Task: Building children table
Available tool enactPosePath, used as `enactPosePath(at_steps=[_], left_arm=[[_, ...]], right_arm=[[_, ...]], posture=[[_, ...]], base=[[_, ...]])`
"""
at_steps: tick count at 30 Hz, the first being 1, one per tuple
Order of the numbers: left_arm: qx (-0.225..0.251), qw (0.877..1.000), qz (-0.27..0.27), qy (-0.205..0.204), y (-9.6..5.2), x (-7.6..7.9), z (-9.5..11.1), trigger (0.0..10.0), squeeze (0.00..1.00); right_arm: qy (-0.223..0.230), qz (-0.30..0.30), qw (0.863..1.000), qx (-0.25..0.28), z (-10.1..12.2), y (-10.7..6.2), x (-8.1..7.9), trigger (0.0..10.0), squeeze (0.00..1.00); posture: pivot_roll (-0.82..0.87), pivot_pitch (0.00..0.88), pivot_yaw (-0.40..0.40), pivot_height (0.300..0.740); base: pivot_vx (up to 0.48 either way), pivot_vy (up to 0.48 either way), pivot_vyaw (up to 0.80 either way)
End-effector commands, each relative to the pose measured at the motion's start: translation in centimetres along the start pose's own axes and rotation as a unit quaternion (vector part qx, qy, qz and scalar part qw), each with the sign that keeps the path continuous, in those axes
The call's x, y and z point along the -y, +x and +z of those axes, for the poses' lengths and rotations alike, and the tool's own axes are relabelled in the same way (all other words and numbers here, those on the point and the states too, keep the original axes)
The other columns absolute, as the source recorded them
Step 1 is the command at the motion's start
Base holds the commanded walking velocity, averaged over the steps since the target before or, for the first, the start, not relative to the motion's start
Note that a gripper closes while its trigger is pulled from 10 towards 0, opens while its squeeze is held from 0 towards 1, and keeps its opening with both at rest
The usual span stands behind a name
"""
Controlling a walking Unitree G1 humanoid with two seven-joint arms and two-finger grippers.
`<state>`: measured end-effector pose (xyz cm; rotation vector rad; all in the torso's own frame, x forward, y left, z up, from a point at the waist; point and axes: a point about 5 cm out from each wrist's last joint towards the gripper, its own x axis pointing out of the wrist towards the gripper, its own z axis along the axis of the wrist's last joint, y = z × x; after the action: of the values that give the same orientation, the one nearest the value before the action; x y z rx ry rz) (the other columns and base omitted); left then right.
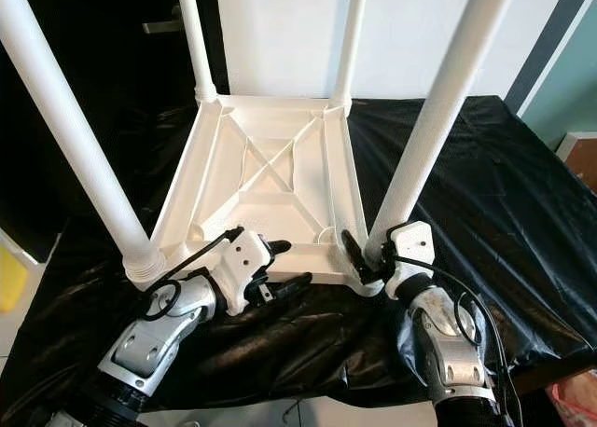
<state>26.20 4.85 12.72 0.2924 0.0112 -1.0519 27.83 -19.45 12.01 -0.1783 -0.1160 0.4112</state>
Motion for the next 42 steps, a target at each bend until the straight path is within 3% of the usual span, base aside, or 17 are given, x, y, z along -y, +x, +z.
enactPosePath(at_steps=[1, 2, 3, 4, 5, 7, 8, 20, 21, 24, 29, 33, 35, 36, 38, 42], left_arm=[[-0.01, 1.0, 0.017, 0.011, 0.3, 0.1, -0.3, 10.0, 0.0], [-0.01, 1.0, 0.017, 0.011, 0.3, 0.1, -0.3, 10.0, 0.0], [-0.012, 1.0, 0.012, 0.013, 0.5, 0.5, -0.4, 10.0, 0.0], [-0.012, 1.0, 0.012, 0.013, 0.5, 0.5, -0.4, 10.0, 0.0], [-0.013, 1.0, 0.007, 0.013, 0.6, 0.7, -0.4, 10.0, 0.0], [-0.013, 1.0, 0.007, 0.013, 0.6, 0.7, -0.4, 10.0, 0.0], [-0.012, 1.0, 0.008, 0.015, 0.8, 0.8, -0.3, 10.0, 0.0], [-0.006, 0.999, 0.029, 0.017, 1.2, 0.2, -0.3, 10.0, 0.0], [-0.004, 0.999, 0.032, 0.012, 1.1, 0.1, -0.3, 10.0, 0.0], [-0.003, 0.999, 0.035, 0.011, 1.0, 0.0, -0.4, 10.0, 0.0], [0.001, 0.999, 0.051, -0.003, 1.0, -0.5, -0.6, 10.0, 0.0], [0.003, 0.998, 0.055, -0.003, 1.0, -0.6, -0.6, 10.0, 0.0], [0.007, 0.998, 0.06, -0.013, 1.0, -0.8, -0.7, 10.0, 0.0], [0.007, 0.998, 0.06, -0.013, 1.0, -0.8, -0.7, 10.0, 0.0], [0.008, 0.998, 0.06, -0.017, 1.1, -0.8, -0.8, 10.0, 0.0], [0.006, 0.999, 0.038, -0.026, 1.3, -0.6, -0.9, 10.0, 0.0]], right_arm=[[0.0, 0.036, 0.999, -0.005, -0.2, 0.7, -0.3, 10.0, 0.0], [0.0, 0.036, 0.999, -0.005, -0.2, 0.7, -0.3, 10.0, 0.0], [-0.002, 0.051, 0.999, -0.012, -0.4, 1.1, -0.2, 5.1, 0.0], [-0.002, 0.051, 0.999, -0.012, -0.4, 1.1, -0.2, 5.1, 0.0], [-0.003, 0.06, 0.998, -0.016, -0.6, 1.4, 0.0, 2.8, 0.0], [-0.003, 0.06, 0.998, -0.016, -0.6, 1.4, 0.0, 2.8, 0.0], [-0.003, 0.068, 0.997, -0.02, -0.7, 1.5, 0.1, 0.0, 0.0], [0.014, 0.065, 0.997, -0.028, -1.6, 0.9, 0.2, 0.0, 0.0], [0.02, 0.049, 0.998, -0.027, -1.7, 0.8, 0.1, 10.0, 0.0], [0.025, 0.033, 0.999, -0.028, -1.8, 0.7, 0.0, 10.0, 0.0], [0.038, -0.084, 0.995, -0.025, -1.9, 0.3, -0.3, 10.0, 0.0], [0.047, -0.116, 0.992, -0.021, -2.0, 0.2, -0.4, 10.0, 0.0], [0.053, -0.21, 0.976, -0.031, -2.2, 0.1, -0.6, 10.0, 0.0], [0.053, -0.21, 0.976, -0.031, -2.2, 0.1, -0.6, 10.0, 0.0], [0.068, -0.295, 0.952, -0.042, -2.5, -0.2, -0.9, 10.0, 0.0], [0.083, -0.317, 0.944, -0.044, -2.6, 0.2, -1.9, 10.0, 0.0]], posture=[[0.0, 0.0, -0.039, 0.74], [0.0, 0.0, -0.039, 0.74], [0.01, 0.0, -0.046, 0.74], [0.01, 0.0, -0.046, 0.74], [0.01, 0.0, -0.048, 0.74], [0.01, 0.0, -0.048, 0.74], [0.02, 0.0, -0.06, 0.74], [0.01, 0.0, -0.072, 0.74], [0.01, 0.0, -0.069, 0.74], [0.0, 0.0, -0.069, 0.74], [0.0, 0.0, -0.066, 0.74], [0.0, 0.0, -0.064, 0.74], [-0.01, 0.0, -0.057, 0.74], [-0.01, 0.0, -0.057, 0.74], [-0.02, 0.0, -0.047, 0.74], [-0.04, 0.0, -0.02, 0.74]], base=[[0.0, 0.0, 0.0], [0.0, 0.0, 0.0], [0.0, 0.0, 0.0], [0.0, 0.0, 0.0], [0.0, 0.0, 0.0], [0.0, 0.0, 0.0], [0.0, 0.0, 0.0], [0.0, 0.0, 0.0], [0.0, 0.0, 0.0], [0.0, 0.0, 0.0], [0.0, 0.0, 0.0], [0.0, 0.0, 0.0], [0.0, 0.0, 0.0], [0.0, 0.0, 0.0], [0.0, 0.0, 0.0], [0.0, 0.0, 0.0]])
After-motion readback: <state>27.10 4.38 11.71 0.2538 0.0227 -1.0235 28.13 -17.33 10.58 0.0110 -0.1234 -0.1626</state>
